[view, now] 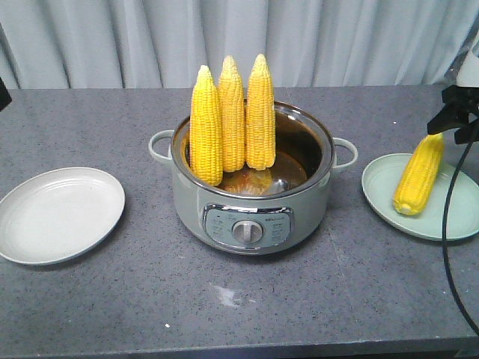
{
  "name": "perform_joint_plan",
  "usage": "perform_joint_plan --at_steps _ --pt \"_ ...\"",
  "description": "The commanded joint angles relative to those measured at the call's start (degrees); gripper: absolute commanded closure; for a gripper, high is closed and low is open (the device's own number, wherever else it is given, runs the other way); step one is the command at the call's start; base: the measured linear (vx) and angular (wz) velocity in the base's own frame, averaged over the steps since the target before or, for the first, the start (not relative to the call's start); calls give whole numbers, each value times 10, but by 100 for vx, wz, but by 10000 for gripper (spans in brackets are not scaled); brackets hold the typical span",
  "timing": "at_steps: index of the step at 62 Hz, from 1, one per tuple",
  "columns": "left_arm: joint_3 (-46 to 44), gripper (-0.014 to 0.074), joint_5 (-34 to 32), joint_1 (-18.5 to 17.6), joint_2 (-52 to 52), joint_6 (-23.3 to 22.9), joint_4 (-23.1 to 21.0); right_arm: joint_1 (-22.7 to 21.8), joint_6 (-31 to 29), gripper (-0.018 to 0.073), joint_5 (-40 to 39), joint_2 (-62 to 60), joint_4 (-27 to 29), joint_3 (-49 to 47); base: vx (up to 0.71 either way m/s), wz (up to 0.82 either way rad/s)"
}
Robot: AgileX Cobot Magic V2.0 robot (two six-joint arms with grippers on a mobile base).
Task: Distribute corn equally
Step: 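Lower the held corn cob onto the pale green plate, then release the cob, raise the right gripper, move left gripper over pot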
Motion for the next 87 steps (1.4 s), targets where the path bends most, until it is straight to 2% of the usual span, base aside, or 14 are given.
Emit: perform_joint_plan --at_steps 1,12,19,24,30,35,41,46,50,53,59,74,82,87 --pt "-20 137 -9 -1 2 0 -27 -3 -2 104 24 -33 16 -14 0 0" --pt "-20 137 -9 -1 2 0 -27 -3 -1 103 24 -33 19 -14 0 0" --pt "-20 137 -8 -1 2 0 -27 -3 -1 109 25 -36 49 -14 0 0" --pt "-20 137 -7 -1 2 0 -27 -3 -8 150 25 -48 80 -14 0 0" --pt "-20 137 -1 -1 2 0 -27 -3 -39 267 25 -76 125 -14 0 0" --pt "-20 137 4 -1 2 0 -27 -3 -70 414 24 -108 156 -14 0 0" --pt "-20 137 6 -1 2 0 -29 -3 -84 575 25 -151 167 -14 0 0" --pt "-20 137 13 -1 2 0 -32 -3 -84 569 25 -203 179 -14 0 0" --pt "-20 137 16 -1 2 0 -56 -3 -88 568 25 -247 194 -14 0 0" --pt "-25 137 15 -1 13 1 -92 -3 -98 568 25 -289 200 -14 0 0" --pt "-62 137 24 -1 49 2 -102 -3 -106 568 25 -350 198 -14 0 0" --pt "-251 133 122 -1 223 -3 -87 -3 -111 568 25 -436 169 -14 0 0" --pt "-373 92 186 -2 334 -48 -87 -3 -110 568 25 -445 164 -14 0 0" --pt "-437 57 196 -14 391 -64 -87 -3 -109 568 25 -445 165 -11 0 0"
